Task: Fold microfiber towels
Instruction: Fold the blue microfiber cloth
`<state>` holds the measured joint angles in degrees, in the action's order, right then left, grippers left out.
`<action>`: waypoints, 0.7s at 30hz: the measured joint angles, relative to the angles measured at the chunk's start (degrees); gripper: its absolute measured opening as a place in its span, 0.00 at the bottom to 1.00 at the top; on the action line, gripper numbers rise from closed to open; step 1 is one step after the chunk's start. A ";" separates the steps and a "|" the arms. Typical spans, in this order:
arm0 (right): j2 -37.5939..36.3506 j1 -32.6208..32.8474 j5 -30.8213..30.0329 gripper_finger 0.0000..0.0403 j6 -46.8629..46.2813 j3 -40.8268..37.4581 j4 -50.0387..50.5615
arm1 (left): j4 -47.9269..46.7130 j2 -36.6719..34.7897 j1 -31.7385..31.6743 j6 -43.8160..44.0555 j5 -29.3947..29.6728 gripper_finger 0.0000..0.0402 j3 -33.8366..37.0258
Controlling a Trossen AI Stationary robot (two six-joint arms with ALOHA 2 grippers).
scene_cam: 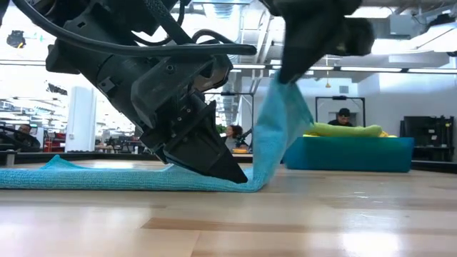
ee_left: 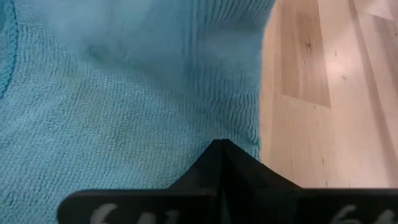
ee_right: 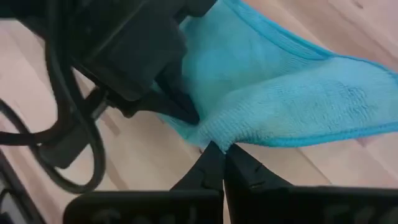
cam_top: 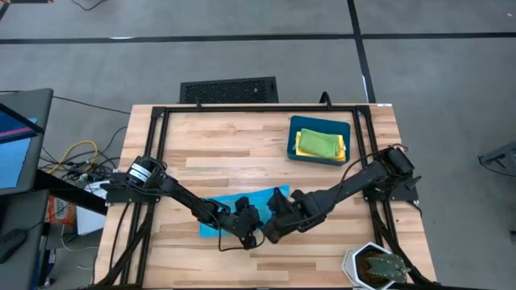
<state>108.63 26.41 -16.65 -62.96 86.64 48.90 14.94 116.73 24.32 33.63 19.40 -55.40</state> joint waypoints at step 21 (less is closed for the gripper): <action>1.63 3.11 -0.37 0.05 -5.03 -0.04 8.78 | -15.72 -6.94 -0.33 -13.87 2.78 0.00 0.20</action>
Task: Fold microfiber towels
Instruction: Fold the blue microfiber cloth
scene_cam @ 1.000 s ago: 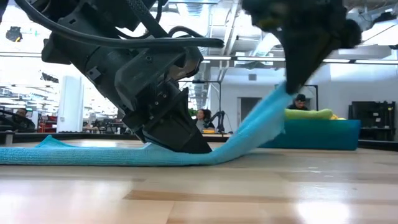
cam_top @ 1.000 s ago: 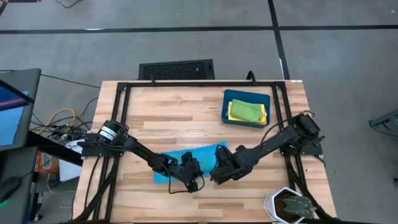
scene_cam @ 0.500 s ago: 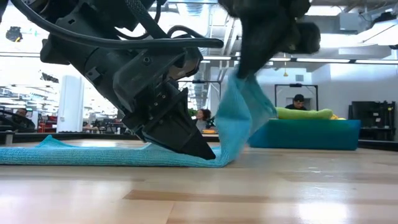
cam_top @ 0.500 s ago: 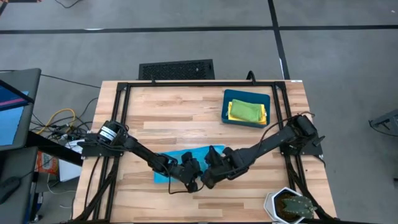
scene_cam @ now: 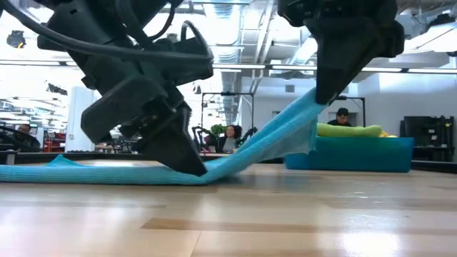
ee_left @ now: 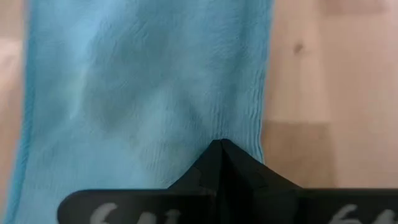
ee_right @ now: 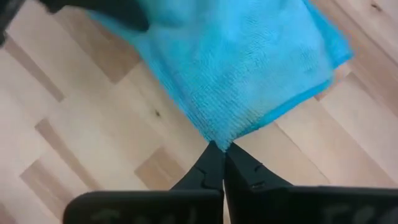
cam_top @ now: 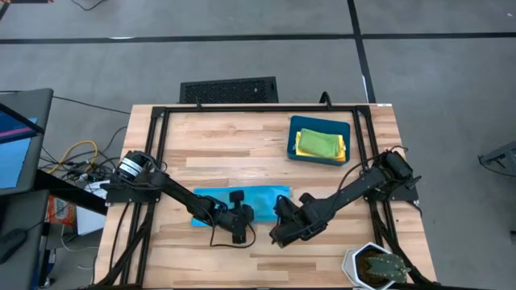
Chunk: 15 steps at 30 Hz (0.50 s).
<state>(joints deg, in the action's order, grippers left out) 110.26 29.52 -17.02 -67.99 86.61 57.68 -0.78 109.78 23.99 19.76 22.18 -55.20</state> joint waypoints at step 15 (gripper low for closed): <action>1.21 0.18 -0.05 0.05 3.06 -0.02 -0.07 | 10.94 -8.16 0.28 14.46 3.42 0.00 -0.72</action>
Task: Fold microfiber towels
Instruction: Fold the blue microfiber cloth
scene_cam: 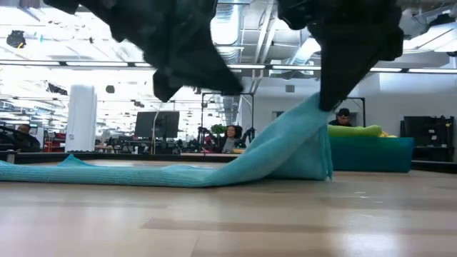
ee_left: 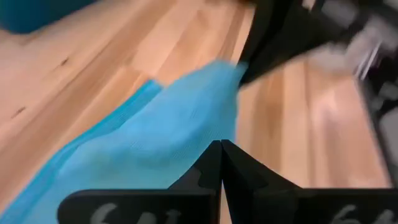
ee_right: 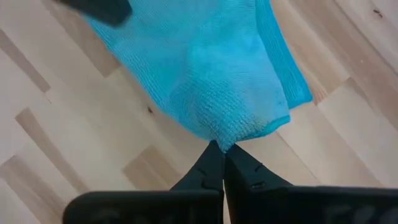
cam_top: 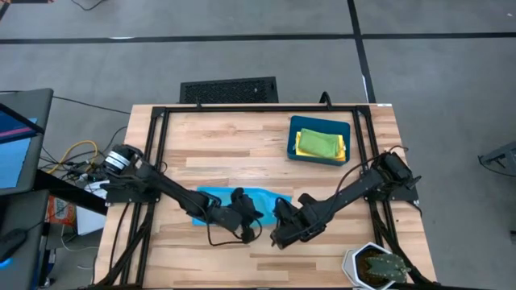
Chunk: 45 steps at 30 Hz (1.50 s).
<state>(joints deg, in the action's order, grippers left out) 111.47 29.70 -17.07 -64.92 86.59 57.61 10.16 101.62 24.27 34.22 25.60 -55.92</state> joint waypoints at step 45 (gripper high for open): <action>0.72 -2.93 2.23 0.07 20.86 -0.07 -19.05 | -37.16 0.46 9.16 22.29 5.51 0.00 -7.19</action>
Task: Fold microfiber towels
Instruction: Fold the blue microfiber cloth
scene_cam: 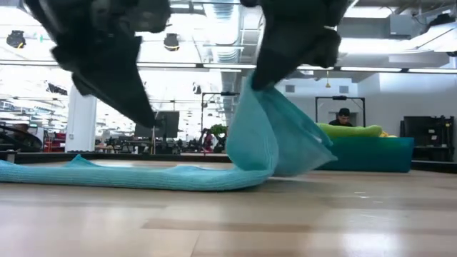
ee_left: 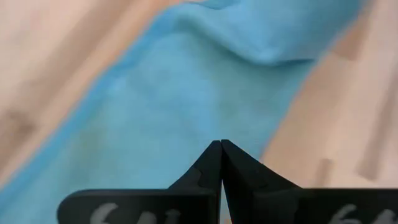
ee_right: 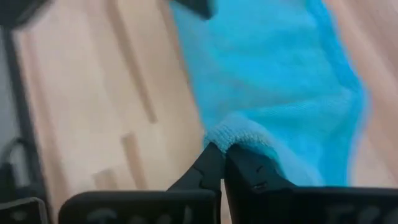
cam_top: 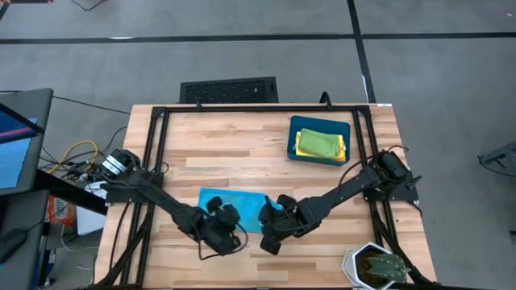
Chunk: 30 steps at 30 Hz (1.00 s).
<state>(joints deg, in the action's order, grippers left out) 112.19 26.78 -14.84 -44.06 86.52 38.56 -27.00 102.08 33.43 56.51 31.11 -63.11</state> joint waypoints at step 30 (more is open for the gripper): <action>7.77 -8.18 11.37 0.46 16.66 0.09 -20.26 | -14.82 -0.24 7.88 14.71 0.67 0.00 0.00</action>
<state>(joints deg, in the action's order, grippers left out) 119.96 18.60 -3.48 -27.40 86.61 18.30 -41.82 101.84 41.31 71.22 31.78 -63.11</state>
